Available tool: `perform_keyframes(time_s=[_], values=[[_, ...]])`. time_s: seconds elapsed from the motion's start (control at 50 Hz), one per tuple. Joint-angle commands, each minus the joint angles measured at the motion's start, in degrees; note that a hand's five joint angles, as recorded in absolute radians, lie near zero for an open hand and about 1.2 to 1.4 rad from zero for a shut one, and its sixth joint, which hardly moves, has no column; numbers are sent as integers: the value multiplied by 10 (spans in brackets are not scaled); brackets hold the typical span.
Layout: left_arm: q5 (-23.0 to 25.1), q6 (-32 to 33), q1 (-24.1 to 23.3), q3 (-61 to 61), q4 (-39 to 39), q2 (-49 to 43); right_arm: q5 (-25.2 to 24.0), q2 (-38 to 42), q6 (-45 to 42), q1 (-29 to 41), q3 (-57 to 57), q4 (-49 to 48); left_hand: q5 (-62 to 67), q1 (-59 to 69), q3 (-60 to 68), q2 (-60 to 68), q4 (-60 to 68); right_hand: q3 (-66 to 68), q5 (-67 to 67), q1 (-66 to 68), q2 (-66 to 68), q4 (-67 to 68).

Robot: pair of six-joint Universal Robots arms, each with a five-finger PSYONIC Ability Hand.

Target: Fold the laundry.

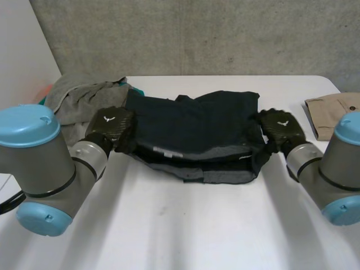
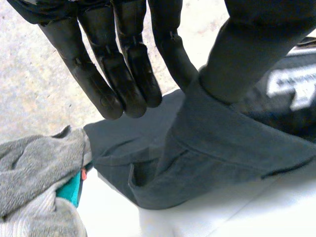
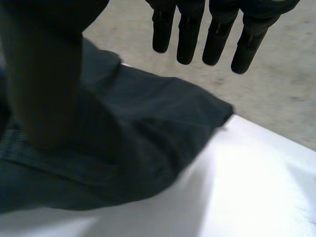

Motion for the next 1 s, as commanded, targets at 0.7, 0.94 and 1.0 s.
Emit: perform_keyframes(time_s=[0.7, 0.94, 1.0], values=[[28, 36, 70, 157, -101, -12, 53, -97, -33, 163, -72, 224, 178, 159, 172, 172, 170, 595, 603, 587, 584, 594], [-24, -32, -91, 114, -158, 69, -2, -29, -199, 46, -210, 108, 178, 159, 172, 172, 170, 595, 603, 587, 584, 594], [-95, -49, -156, 126, -131, 47, -17, 3, -207, 26, -253, 44, 178, 159, 172, 172, 170, 595, 603, 587, 584, 594]])
